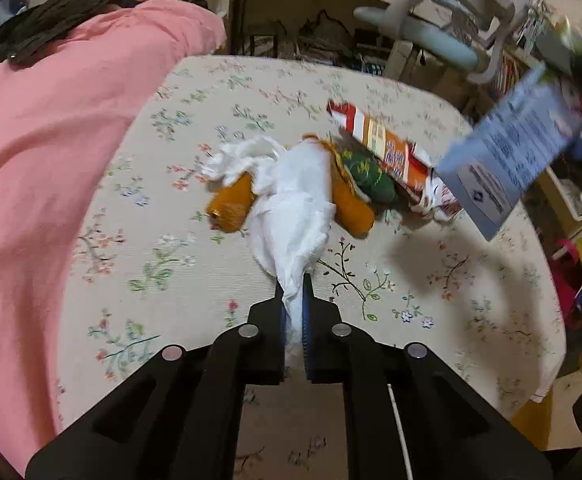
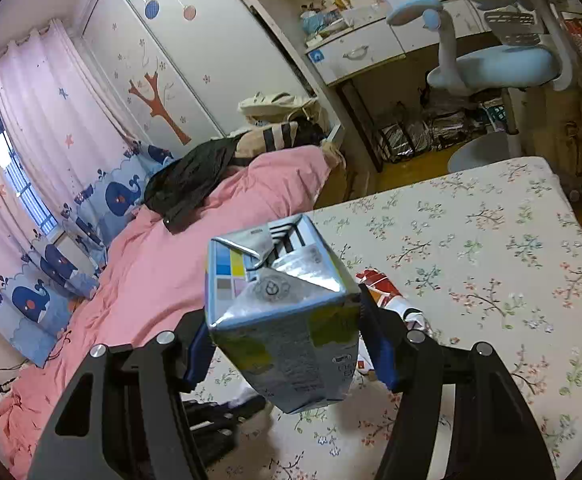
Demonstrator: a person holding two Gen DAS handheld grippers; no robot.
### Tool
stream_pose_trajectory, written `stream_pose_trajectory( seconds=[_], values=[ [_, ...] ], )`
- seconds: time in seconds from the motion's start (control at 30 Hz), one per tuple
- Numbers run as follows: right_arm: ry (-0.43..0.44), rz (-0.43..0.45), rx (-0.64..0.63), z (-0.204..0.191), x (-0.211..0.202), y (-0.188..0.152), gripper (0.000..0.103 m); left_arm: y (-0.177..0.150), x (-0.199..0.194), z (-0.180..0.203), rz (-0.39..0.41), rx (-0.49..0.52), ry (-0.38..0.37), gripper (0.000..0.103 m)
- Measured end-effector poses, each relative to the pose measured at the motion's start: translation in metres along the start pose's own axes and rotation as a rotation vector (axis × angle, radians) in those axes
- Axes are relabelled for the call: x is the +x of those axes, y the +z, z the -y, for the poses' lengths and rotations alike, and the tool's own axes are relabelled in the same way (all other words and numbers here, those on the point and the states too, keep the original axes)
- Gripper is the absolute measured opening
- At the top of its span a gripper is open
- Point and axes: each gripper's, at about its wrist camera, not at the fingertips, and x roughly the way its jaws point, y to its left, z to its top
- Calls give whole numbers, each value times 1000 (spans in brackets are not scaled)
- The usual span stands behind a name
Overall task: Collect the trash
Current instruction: 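Carry the carton and tissue toward the yellow bin with both grippers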
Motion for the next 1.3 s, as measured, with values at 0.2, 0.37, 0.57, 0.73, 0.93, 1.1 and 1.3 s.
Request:
stream_pose_trajectory(
  seconds=[0.2, 0.37, 0.57, 0.73, 0.93, 1.1, 1.3],
  values=[
    [-35, 39, 19, 3, -29, -5, 62, -9, -52, -14, 93, -59, -61, 6],
    [-82, 41, 36, 9, -46, -16, 62, -23, -73, -23, 116, -97, -69, 6],
    [-96, 47, 35, 6, -68, -31, 62, -47, -96, -25, 134, -117, -61, 6],
    [-98, 45, 3, -4, -83, -44, 62, -67, -117, -33, 148, -153, -64, 6],
    [-65, 38, -4, -14, -93, -60, 62, -83, -129, -26, 151, -128, -67, 6],
    [-47, 15, -18, -25, -98, -78, 62, -96, -133, -16, 144, -94, -67, 6],
    [-24, -31, -15, -36, -101, -110, 62, -113, -142, -9, 143, -76, -72, 6]
  ],
)
